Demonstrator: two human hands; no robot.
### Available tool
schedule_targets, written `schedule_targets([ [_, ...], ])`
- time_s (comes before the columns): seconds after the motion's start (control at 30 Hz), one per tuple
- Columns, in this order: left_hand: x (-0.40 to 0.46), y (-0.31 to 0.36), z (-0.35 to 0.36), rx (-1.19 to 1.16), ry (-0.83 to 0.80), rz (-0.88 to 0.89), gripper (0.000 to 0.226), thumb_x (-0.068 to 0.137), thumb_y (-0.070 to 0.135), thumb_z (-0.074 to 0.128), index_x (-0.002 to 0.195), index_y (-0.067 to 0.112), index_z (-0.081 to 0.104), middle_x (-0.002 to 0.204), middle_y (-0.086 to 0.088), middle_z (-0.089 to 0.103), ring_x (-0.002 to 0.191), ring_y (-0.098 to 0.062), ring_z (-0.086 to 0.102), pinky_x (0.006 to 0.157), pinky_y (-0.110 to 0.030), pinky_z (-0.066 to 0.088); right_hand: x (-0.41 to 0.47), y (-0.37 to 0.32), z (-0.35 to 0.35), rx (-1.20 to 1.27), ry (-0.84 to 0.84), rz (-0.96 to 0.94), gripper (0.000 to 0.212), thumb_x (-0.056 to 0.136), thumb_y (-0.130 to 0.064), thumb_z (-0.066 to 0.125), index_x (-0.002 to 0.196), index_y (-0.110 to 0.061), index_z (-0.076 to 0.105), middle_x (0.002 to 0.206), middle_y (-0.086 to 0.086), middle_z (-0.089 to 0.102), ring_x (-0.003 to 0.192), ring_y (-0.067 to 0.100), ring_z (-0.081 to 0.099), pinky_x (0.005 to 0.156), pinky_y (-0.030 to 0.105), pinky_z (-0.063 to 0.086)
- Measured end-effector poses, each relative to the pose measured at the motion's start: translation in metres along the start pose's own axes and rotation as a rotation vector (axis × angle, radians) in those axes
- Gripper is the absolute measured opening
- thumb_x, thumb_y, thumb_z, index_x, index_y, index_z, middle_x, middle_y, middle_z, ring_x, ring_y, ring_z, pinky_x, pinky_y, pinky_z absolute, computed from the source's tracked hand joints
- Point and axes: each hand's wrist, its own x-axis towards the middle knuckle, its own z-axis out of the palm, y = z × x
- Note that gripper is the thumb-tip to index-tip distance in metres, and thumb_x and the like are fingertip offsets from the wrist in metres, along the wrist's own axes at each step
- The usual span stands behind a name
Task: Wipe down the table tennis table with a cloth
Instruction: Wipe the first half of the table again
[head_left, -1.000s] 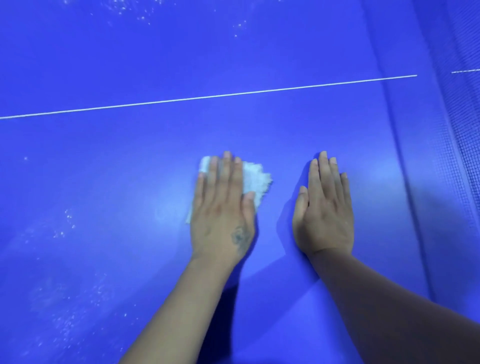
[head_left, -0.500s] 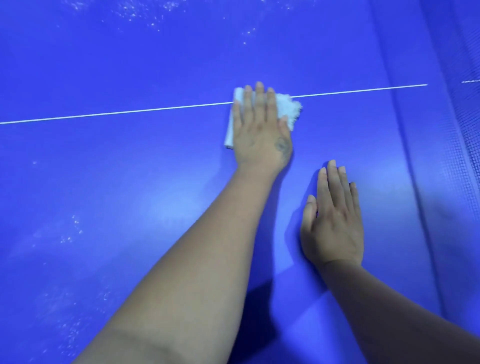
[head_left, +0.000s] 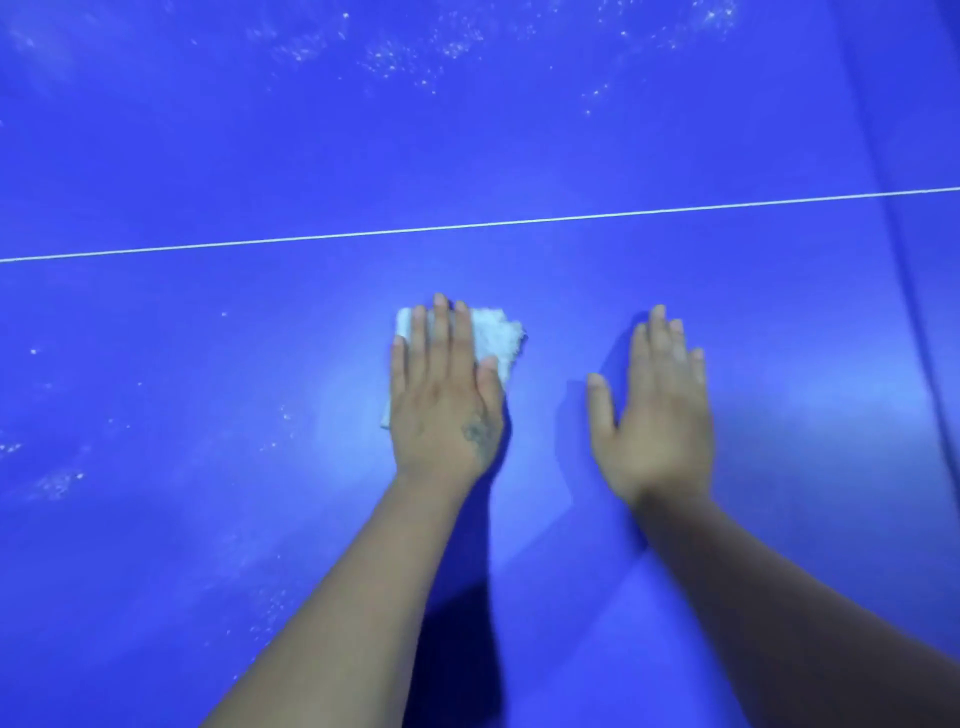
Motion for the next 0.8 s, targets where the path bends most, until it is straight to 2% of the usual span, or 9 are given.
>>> schedule_targets([
  [0.07, 0.032, -0.01, 0.002, 0.019, 0.019, -0.115, 0.067, 0.112, 0.042, 0.021, 0.17, 0.009, 0.023, 0.178, -0.01, 0.019, 0.166, -0.029, 0.013, 0.134, -0.05, 0.011, -0.001, -0.015, 0.007, -0.072, -0.027, -0.013, 0.083, 0.108, -0.056, 0.029, 0.167, 0.0, 0.017, 0.178, 0.012, 0.01, 0.165, 0.027, 0.006, 0.134, 0.049, 0.01],
  [0.17, 0.082, -0.004, 0.004, 0.011, 0.003, -0.196, 0.071, 0.109, 0.042, 0.014, 0.171, 0.007, 0.016, 0.18, -0.011, 0.011, 0.167, -0.031, 0.005, 0.135, -0.05, 0.004, -0.002, -0.011, 0.01, -0.085, -0.023, -0.006, 0.083, 0.108, -0.057, 0.031, 0.168, -0.001, 0.015, 0.178, 0.01, 0.009, 0.166, 0.026, 0.004, 0.134, 0.049, 0.009],
  [0.23, 0.107, 0.015, 0.009, 0.003, 0.001, -0.165, 0.071, 0.109, 0.042, 0.014, 0.171, 0.009, 0.013, 0.18, -0.01, 0.007, 0.167, -0.031, 0.001, 0.134, -0.05, 0.001, -0.001, -0.009, 0.012, -0.065, 0.003, -0.012, 0.082, 0.108, -0.054, 0.035, 0.167, -0.001, 0.019, 0.178, 0.01, 0.012, 0.165, 0.026, 0.006, 0.134, 0.048, 0.008],
  [0.33, 0.12, 0.047, 0.016, -0.037, -0.013, -0.018, 0.068, 0.112, 0.042, 0.02, 0.172, 0.01, 0.014, 0.18, -0.01, 0.008, 0.167, -0.03, 0.001, 0.134, -0.05, 0.001, 0.0, -0.011, 0.016, -0.053, 0.034, -0.013, 0.073, 0.107, -0.042, 0.038, 0.166, -0.001, 0.026, 0.177, 0.012, 0.018, 0.165, 0.028, 0.012, 0.133, 0.049, 0.01],
  [0.43, 0.097, 0.069, 0.022, -0.066, 0.022, 0.112, 0.069, 0.109, 0.042, 0.019, 0.171, 0.01, 0.022, 0.179, -0.011, 0.016, 0.167, -0.031, 0.007, 0.134, -0.051, 0.006, -0.001, -0.008, 0.016, -0.07, 0.061, -0.025, 0.068, 0.102, -0.028, 0.034, 0.164, 0.0, 0.029, 0.175, 0.014, 0.021, 0.164, 0.031, 0.017, 0.133, 0.051, 0.014],
  [0.57, 0.032, 0.064, 0.018, -0.108, 0.01, 0.134, 0.065, 0.112, 0.04, 0.027, 0.17, 0.011, 0.023, 0.179, -0.009, 0.016, 0.167, -0.028, 0.005, 0.134, -0.049, 0.008, -0.001, -0.008, 0.017, -0.115, 0.048, -0.026, 0.068, 0.104, -0.029, 0.031, 0.165, -0.001, 0.027, 0.176, 0.013, 0.019, 0.164, 0.03, 0.016, 0.133, 0.05, 0.014],
  [0.7, -0.012, 0.012, 0.005, -0.068, 0.01, 0.028, 0.064, 0.113, 0.041, 0.03, 0.17, 0.012, 0.025, 0.179, -0.008, 0.019, 0.167, -0.026, 0.009, 0.134, -0.051, 0.013, -0.001, -0.007, 0.018, -0.092, 0.08, -0.039, 0.066, 0.105, -0.029, 0.035, 0.164, -0.001, 0.031, 0.175, 0.013, 0.022, 0.163, 0.032, 0.018, 0.133, 0.051, 0.015],
  [0.8, 0.002, -0.032, -0.004, -0.004, 0.012, -0.135, 0.066, 0.112, 0.043, 0.026, 0.171, 0.013, 0.023, 0.179, -0.007, 0.018, 0.167, -0.026, 0.011, 0.135, -0.049, 0.011, -0.001, -0.007, 0.018, -0.087, 0.066, -0.028, 0.066, 0.105, -0.031, 0.032, 0.164, -0.002, 0.03, 0.176, 0.011, 0.021, 0.164, 0.03, 0.016, 0.133, 0.05, 0.012],
])
